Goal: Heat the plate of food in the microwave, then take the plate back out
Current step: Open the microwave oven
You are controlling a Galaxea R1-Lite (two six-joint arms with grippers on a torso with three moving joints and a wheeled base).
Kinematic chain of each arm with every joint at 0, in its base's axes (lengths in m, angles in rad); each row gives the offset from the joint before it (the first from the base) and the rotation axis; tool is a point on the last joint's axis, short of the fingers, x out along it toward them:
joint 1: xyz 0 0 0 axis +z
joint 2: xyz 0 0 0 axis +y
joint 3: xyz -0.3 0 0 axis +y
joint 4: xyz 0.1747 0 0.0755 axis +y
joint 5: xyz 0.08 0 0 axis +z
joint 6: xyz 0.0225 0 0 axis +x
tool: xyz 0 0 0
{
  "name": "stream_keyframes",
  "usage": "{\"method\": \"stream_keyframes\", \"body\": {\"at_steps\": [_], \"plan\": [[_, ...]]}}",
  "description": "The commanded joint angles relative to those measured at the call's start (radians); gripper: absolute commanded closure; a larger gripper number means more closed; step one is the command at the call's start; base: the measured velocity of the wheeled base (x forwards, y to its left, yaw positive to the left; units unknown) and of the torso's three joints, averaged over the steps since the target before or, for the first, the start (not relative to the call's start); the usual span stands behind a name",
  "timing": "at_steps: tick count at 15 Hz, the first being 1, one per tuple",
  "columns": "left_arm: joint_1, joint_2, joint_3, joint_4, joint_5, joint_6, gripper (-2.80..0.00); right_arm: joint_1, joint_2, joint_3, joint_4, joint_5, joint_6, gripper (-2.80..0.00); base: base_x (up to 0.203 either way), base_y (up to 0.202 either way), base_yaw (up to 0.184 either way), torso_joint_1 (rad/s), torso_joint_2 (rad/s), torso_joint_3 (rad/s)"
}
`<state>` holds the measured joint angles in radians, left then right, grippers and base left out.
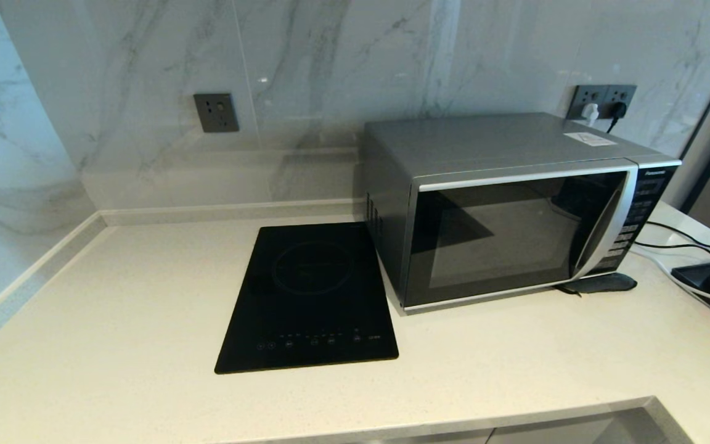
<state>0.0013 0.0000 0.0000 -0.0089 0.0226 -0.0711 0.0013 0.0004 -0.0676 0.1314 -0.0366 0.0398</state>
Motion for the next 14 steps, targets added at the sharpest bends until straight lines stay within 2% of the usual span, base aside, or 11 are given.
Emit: {"method": "stream_keyframes", "body": {"at_steps": [1, 5, 8, 14], "plan": [[0.000, 0.002, 0.000, 0.000, 0.000, -0.001, 0.00, 0.000, 0.000, 0.029, -0.022, 0.024, 0.006, 0.00, 0.000, 0.000, 0.000, 0.000, 0.00, 0.000], [0.000, 0.002, 0.000, 0.000, 0.000, -0.001, 0.00, 0.000, 0.000, 0.029, -0.021, 0.029, 0.011, 0.00, 0.000, 0.000, 0.000, 0.000, 0.00, 0.000], [0.000, 0.002, 0.000, 0.000, 0.000, -0.001, 0.00, 0.000, 0.000, 0.030, -0.025, 0.012, 0.080, 0.00, 0.000, 0.000, 0.000, 0.000, 0.00, 0.000], [0.000, 0.002, 0.000, 0.000, 0.000, -0.001, 0.00, 0.000, 0.000, 0.031, -0.026, 0.008, 0.084, 0.00, 0.000, 0.000, 0.000, 0.000, 0.00, 0.000]]}}
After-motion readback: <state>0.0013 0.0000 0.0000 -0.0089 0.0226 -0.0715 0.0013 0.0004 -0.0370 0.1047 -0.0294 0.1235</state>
